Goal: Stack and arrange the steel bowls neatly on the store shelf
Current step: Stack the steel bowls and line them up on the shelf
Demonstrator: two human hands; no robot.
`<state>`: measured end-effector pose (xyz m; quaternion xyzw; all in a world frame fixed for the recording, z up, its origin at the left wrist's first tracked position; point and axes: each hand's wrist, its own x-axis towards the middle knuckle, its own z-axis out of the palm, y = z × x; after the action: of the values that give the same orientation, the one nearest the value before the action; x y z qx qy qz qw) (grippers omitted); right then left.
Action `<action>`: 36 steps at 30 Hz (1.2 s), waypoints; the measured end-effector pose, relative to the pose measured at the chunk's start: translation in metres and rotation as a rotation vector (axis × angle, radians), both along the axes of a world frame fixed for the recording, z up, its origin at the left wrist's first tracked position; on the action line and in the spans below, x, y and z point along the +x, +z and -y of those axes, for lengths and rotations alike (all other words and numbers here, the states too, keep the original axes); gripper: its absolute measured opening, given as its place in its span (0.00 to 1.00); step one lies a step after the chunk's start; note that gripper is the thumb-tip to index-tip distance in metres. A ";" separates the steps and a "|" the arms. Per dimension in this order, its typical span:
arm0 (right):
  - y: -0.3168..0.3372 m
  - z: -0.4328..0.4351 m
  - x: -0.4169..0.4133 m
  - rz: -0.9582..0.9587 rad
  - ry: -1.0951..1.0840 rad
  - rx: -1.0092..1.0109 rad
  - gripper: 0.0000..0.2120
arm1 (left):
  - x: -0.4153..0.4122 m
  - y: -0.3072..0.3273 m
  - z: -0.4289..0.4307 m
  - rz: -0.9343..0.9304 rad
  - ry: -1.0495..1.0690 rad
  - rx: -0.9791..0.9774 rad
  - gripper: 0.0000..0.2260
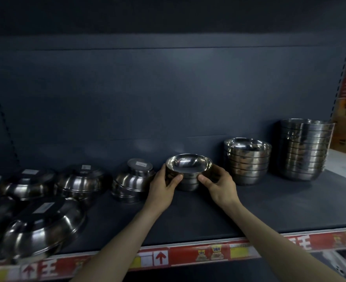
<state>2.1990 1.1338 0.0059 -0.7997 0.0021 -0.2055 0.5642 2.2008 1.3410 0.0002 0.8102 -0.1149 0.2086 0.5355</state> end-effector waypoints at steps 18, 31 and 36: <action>0.031 -0.150 -0.085 0.060 0.423 -0.021 0.08 | -0.125 0.044 -0.113 0.150 0.255 0.124 0.20; 0.019 -0.267 -0.107 -0.037 0.781 -0.150 0.24 | -0.208 0.020 -0.242 -0.079 0.683 0.228 0.33; 0.007 -0.276 -0.109 0.002 0.782 -0.260 0.37 | -0.215 0.010 -0.258 -0.239 0.598 0.109 0.36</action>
<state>2.0898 1.4096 0.0131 -0.8047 -0.3284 0.0249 0.4939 1.9858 1.5989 0.0105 0.8543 0.1808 0.2539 0.4159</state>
